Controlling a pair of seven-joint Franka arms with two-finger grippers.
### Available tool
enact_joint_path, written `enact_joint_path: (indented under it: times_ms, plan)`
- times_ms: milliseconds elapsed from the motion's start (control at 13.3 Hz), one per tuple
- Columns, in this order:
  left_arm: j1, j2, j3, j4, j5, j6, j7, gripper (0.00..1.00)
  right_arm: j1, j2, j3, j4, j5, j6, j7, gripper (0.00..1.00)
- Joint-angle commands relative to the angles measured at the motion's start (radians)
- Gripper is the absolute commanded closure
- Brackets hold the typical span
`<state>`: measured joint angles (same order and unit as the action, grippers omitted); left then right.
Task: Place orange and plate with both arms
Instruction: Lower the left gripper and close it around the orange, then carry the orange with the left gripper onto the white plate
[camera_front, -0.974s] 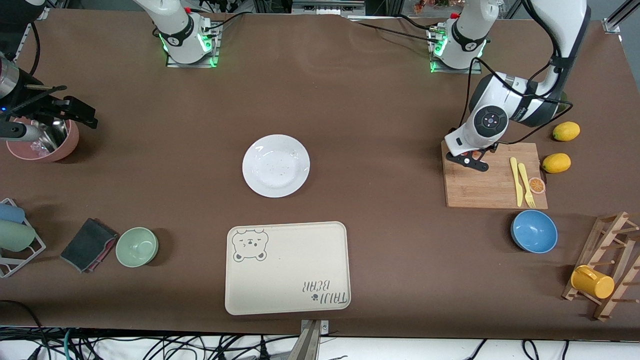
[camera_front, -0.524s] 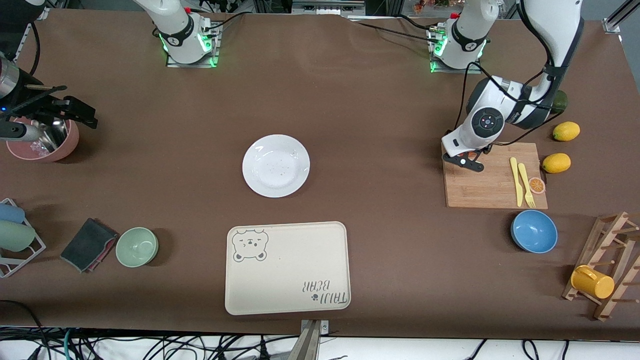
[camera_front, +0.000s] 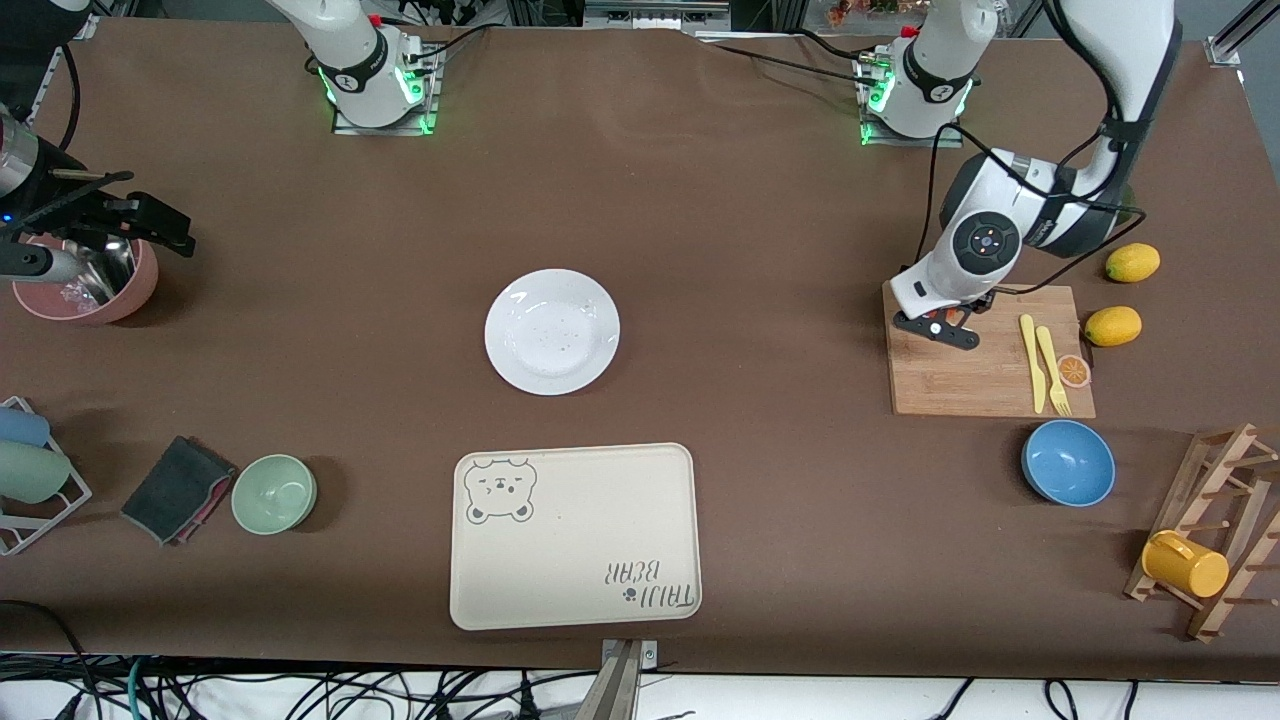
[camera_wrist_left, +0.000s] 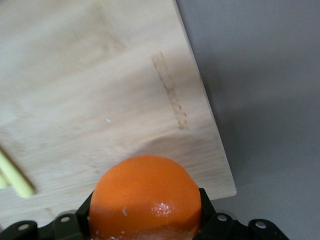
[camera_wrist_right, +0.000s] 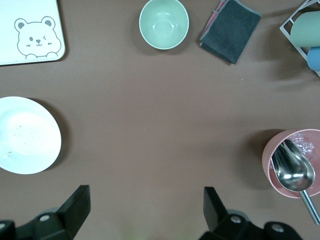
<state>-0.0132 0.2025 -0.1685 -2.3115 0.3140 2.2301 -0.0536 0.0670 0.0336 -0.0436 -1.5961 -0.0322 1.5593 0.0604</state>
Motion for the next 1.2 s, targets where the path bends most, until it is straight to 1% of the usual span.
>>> enact_joint_path:
  times_ms: [0,75,150,300,375,449,599,899,1124]
  plan:
    - [-0.011,-0.005,-0.060,0.174,0.002,-0.163,-0.018,0.87,-0.004,-0.001,-0.002,0.007,0.017,-0.010,-0.007,0.00]
    - [-0.011,0.017,-0.083,0.237,-0.053,-0.194,-0.020,0.86,-0.004,-0.001,-0.004,0.005,0.017,-0.012,-0.008,0.00]
    - [-0.011,0.040,-0.089,0.291,-0.131,-0.202,-0.022,0.85,-0.004,-0.001,-0.002,0.005,0.017,-0.012,-0.008,0.00]
    - [-0.034,0.073,-0.092,0.368,-0.283,-0.202,-0.026,0.85,-0.004,-0.001,-0.002,0.005,0.017,-0.010,-0.008,0.00]
    - [-0.054,0.086,-0.092,0.394,-0.336,-0.202,-0.054,0.85,-0.004,-0.001,-0.002,0.005,0.017,-0.010,-0.008,0.00]
    - [-0.077,0.098,-0.094,0.418,-0.361,-0.202,-0.118,0.83,-0.004,-0.001,-0.002,0.007,0.017,-0.010,-0.008,0.00]
    - [-0.163,0.159,-0.094,0.512,-0.368,-0.202,-0.312,0.83,-0.004,-0.001,-0.002,0.005,0.017,-0.010,-0.008,0.00]
    - [-0.348,0.355,-0.094,0.751,-0.368,-0.196,-0.769,0.83,-0.004,-0.001,-0.001,0.007,0.017,-0.010,-0.008,0.00]
    - [-0.462,0.495,-0.094,0.918,-0.417,-0.190,-1.000,0.83,-0.004,-0.001,-0.001,0.005,0.017,-0.015,-0.008,0.00]
